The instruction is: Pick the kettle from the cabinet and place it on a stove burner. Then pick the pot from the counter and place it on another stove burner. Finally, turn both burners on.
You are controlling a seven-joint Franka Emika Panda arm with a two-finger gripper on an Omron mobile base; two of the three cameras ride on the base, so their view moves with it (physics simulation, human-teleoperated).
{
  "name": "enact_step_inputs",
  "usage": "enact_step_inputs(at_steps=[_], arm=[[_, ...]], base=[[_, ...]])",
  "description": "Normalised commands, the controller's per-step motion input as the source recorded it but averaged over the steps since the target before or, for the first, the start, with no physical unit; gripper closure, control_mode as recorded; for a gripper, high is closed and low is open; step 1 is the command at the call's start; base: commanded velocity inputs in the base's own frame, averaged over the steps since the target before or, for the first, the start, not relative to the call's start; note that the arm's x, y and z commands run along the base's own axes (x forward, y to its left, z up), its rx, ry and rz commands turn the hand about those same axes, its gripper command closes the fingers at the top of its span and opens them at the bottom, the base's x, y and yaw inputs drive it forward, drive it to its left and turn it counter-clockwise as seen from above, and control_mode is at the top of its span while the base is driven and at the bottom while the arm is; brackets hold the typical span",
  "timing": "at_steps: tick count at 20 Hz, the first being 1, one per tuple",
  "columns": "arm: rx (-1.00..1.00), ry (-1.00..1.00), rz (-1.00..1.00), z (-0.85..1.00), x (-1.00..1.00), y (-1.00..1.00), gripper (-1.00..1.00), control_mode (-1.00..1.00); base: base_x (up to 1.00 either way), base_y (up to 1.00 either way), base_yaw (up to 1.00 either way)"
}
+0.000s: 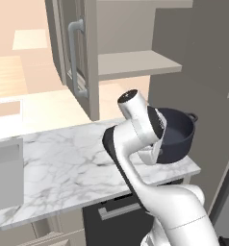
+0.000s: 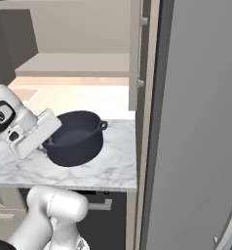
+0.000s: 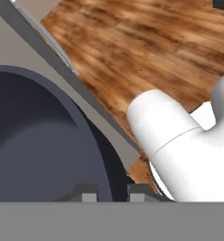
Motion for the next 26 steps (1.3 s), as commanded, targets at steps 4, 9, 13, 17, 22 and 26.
enact_step_inputs(at_steps=[4, 9, 13, 17, 22, 26], arm=[[0.00, -0.06, 0.00, 0.13, -0.31, -0.01, 1.00, -1.00], [0.00, -0.03, 0.00, 0.15, -0.28, 0.00, 1.00, -1.00], [0.00, -0.03, 0.00, 0.16, -0.32, 0.00, 1.00, -1.00], [0.00, -0.02, 0.00, 0.16, -0.31, 0.00, 1.00, -1.00], [0.00, 0.00, 0.00, 0.13, -0.28, 0.00, 1.00, -1.00], [0.00, 0.00, 0.00, 0.11, -0.29, 0.00, 1.00, -1.00]], base=[[0.00, 0.00, 0.00], [0.00, 0.00, 0.00], [0.00, 0.00, 0.00], [0.00, 0.00, 0.00], [0.00, 0.00, 0.00], [0.00, 0.00, 0.00]])
